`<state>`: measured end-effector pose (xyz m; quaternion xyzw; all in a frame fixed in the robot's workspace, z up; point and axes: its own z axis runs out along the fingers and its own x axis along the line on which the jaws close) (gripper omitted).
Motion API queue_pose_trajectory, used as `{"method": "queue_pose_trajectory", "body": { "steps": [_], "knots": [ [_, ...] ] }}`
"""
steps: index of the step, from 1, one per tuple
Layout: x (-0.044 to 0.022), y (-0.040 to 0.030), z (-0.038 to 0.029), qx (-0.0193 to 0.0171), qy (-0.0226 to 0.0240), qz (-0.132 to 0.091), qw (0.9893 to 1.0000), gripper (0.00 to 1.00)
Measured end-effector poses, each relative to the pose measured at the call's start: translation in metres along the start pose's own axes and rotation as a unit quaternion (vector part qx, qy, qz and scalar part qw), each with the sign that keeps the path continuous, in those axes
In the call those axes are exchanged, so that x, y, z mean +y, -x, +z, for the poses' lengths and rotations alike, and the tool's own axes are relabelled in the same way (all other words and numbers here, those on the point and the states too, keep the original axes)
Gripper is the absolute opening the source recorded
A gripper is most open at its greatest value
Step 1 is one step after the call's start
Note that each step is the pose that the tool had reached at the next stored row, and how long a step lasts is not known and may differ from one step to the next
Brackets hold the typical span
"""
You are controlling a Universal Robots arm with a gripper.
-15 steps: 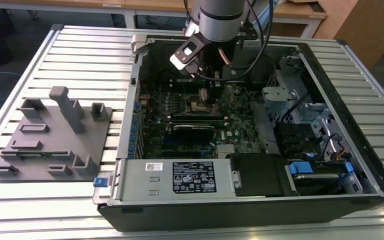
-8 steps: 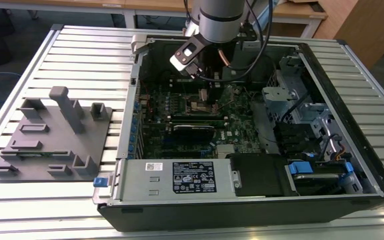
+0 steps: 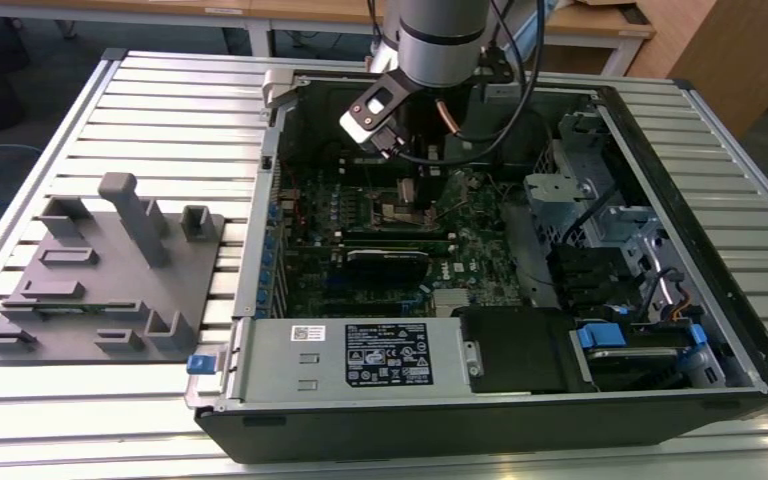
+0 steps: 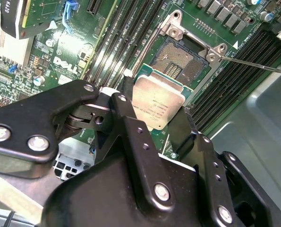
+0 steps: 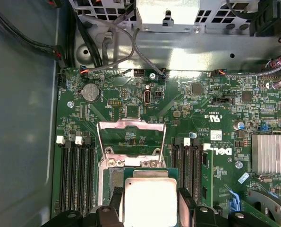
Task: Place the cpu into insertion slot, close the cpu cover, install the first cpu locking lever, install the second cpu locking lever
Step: 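Place the cpu into insertion slot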
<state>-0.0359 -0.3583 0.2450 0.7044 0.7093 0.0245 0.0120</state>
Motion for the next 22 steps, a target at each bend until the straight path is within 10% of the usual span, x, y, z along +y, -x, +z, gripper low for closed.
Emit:
{"method": "queue_pose_trajectory", "body": {
  "steps": [22],
  "knots": [
    [-0.0088, -0.0007, 0.0091, 0.0010, -0.0003, -0.016, 0.9999, 0.54]
  ]
}}
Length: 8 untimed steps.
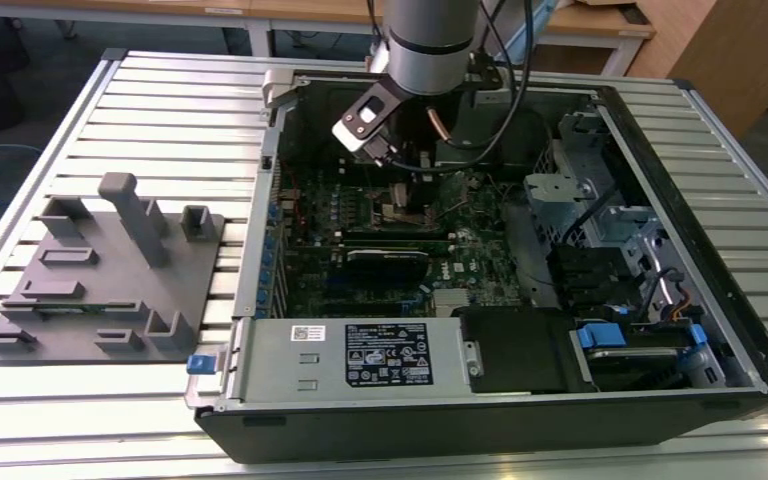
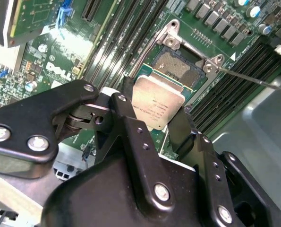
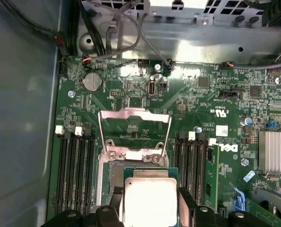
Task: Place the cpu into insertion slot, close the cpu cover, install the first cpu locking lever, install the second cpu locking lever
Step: 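Place the cpu into insertion slot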
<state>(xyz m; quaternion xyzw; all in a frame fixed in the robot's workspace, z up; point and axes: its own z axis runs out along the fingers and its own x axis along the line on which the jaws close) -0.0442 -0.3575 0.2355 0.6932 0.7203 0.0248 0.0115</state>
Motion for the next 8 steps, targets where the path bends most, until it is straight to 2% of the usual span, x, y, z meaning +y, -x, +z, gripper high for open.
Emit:
{"method": "queue_pose_trajectory", "body": {
  "steps": [5, 8],
  "knots": [
    [-0.0011, -0.0007, 0.0071, 0.0000, -0.0001, 0.000, 1.0000, 0.54],
    [-0.0017, -0.0026, 0.0084, 0.0000, -0.0002, 0.000, 1.0000, 0.54]
  ]
}}
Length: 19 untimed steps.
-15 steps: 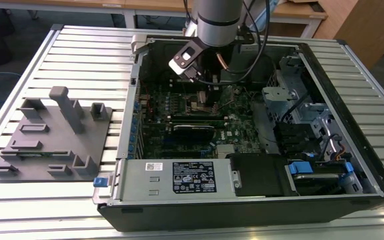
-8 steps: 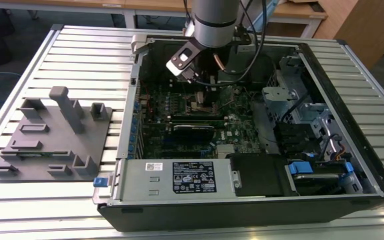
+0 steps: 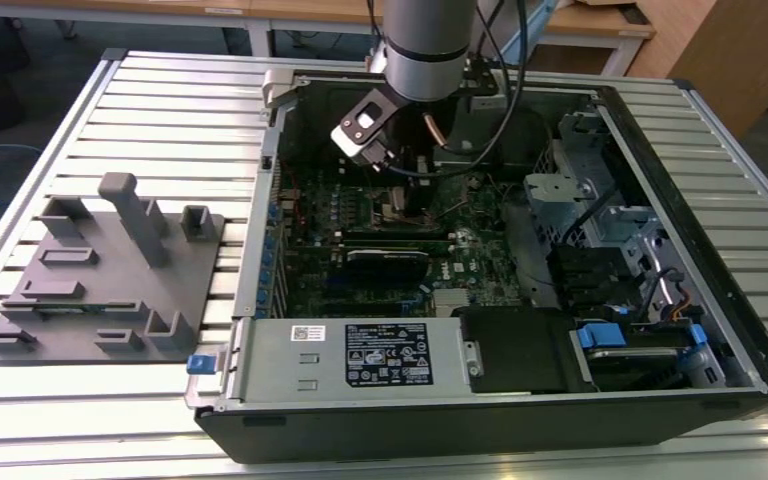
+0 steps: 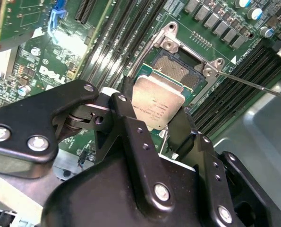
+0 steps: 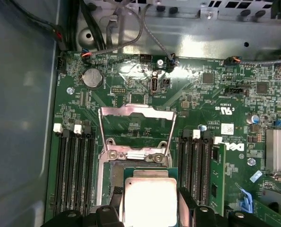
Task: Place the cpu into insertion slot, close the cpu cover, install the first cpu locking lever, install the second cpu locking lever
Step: 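Place the cpu into insertion slot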
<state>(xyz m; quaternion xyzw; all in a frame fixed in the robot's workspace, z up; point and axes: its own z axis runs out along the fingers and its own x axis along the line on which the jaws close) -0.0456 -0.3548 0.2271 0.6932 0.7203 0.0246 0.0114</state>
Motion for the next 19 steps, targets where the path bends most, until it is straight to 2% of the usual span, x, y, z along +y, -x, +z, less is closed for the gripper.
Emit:
{"method": "queue_pose_trajectory", "body": {
  "steps": [5, 19],
  "knots": [
    [-0.0020, -0.0042, 0.0016, 0.0000, 0.0000, 0.000, 1.0000, 0.54],
    [-0.0040, -0.0063, 0.0112, -0.0003, -0.0001, 0.005, 1.0000, 0.54]
  ]
}}
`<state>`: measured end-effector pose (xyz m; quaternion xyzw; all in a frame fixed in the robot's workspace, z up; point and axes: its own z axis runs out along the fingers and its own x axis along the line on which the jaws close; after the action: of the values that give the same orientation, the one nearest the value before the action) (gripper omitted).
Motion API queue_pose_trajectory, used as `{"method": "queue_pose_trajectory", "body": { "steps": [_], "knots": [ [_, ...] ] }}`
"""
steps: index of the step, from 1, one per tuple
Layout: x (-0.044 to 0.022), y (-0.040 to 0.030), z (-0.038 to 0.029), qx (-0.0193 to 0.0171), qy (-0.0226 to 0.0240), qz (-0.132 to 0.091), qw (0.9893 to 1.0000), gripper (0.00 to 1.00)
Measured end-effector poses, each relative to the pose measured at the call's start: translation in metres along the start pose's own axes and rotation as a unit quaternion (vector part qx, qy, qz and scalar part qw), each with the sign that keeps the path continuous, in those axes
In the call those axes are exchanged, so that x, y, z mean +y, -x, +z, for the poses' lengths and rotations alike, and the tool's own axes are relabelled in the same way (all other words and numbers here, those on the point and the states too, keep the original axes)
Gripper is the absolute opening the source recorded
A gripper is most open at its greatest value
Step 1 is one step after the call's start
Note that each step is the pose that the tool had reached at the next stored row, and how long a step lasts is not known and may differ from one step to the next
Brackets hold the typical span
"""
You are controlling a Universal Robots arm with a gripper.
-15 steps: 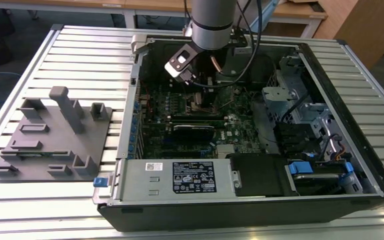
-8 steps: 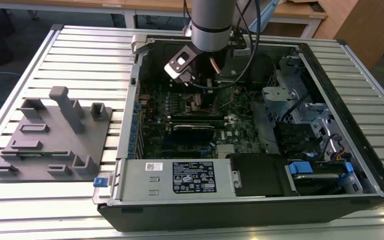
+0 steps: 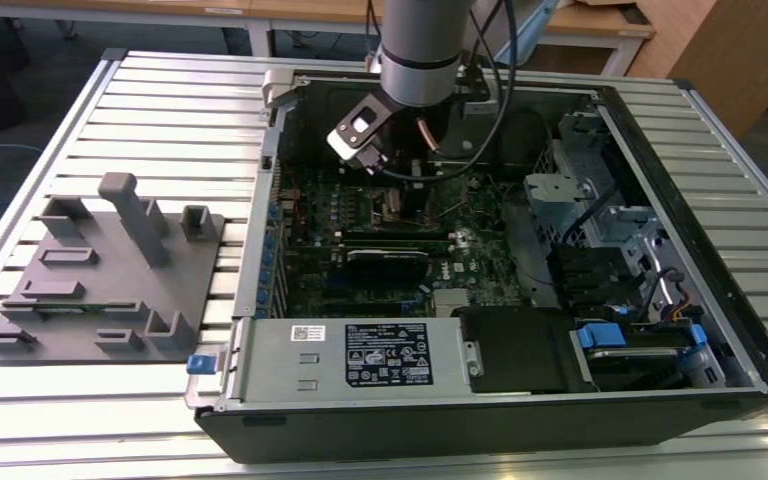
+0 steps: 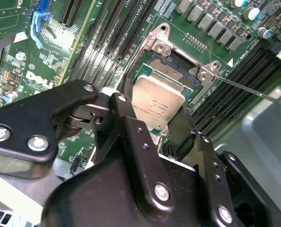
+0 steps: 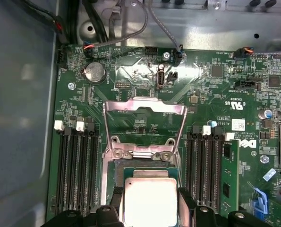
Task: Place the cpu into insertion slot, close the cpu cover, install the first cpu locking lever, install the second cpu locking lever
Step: 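Place the cpu into insertion slot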
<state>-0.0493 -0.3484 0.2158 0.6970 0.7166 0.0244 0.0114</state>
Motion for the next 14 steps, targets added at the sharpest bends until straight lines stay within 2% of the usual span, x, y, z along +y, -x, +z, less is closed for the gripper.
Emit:
{"method": "queue_pose_trajectory", "body": {
  "steps": [14],
  "knots": [
    [-0.0008, -0.0045, 0.0073, 0.0000, -0.0004, 0.000, 1.0000, 0.54]
  ]
}}
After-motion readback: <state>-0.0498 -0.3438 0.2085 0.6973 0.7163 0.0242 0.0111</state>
